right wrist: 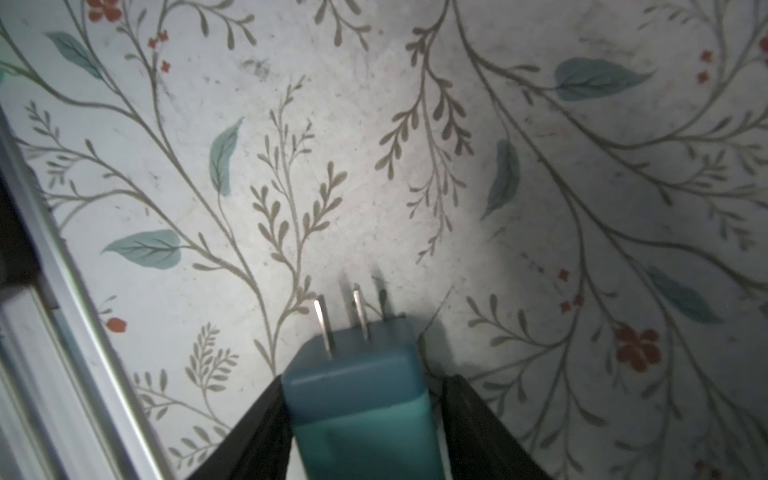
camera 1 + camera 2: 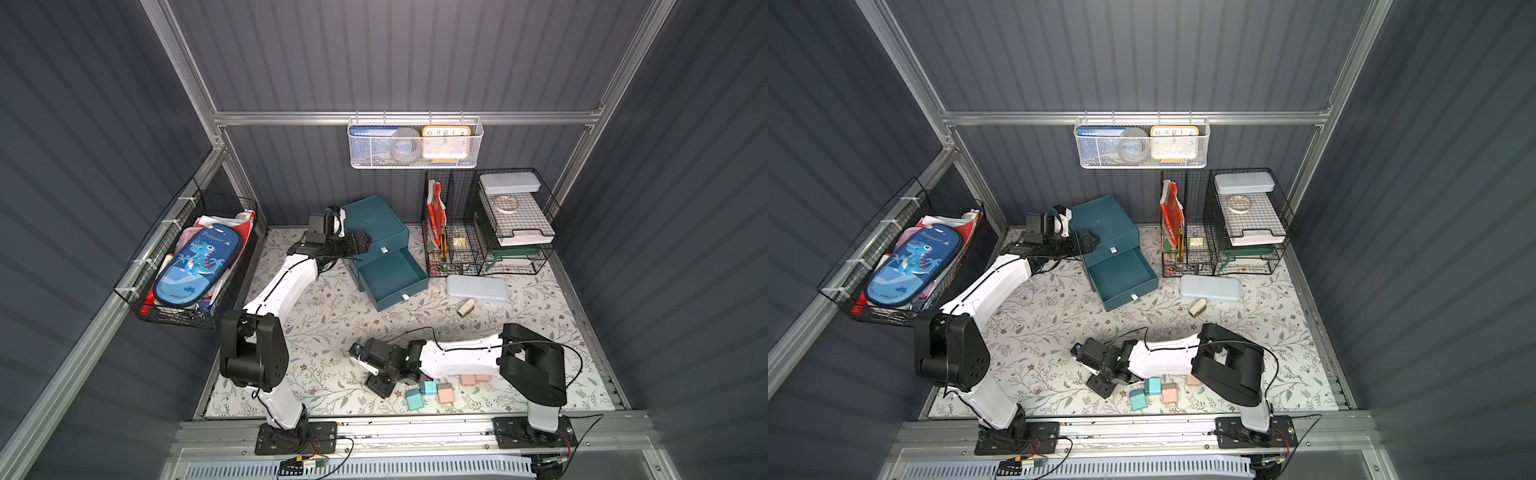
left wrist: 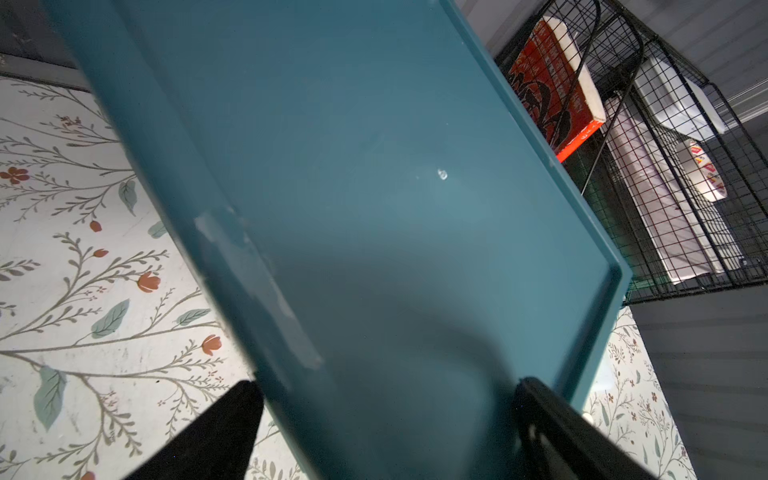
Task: Place the plugs into the drawer by color
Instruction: Pick up the plug from the center of the board.
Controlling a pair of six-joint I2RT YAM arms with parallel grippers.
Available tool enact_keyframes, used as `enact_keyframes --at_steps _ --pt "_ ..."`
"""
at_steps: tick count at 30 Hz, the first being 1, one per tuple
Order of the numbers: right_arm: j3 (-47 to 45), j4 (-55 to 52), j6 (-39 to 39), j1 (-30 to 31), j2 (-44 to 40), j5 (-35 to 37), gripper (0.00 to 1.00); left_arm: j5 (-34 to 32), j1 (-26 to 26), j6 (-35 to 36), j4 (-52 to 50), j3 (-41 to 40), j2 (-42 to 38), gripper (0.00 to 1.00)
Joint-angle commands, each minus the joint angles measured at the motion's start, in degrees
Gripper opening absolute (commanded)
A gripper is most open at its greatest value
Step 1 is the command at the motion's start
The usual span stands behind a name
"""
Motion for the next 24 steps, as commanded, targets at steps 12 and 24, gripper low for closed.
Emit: enact_keyframes --at_steps 12,24 --pt "0.82 -5.27 1.48 -3.03 -9.63 3.35 0.32 -0.85 -0.17 2.14 -1.66 -1.29 1.87 0.99" --pt "12.38 -12.58 -3.03 -24.04 -16.54 7.98 0.31 -1.00 -0.17 2.02 -1.23 -3.72 1.28 0.99"
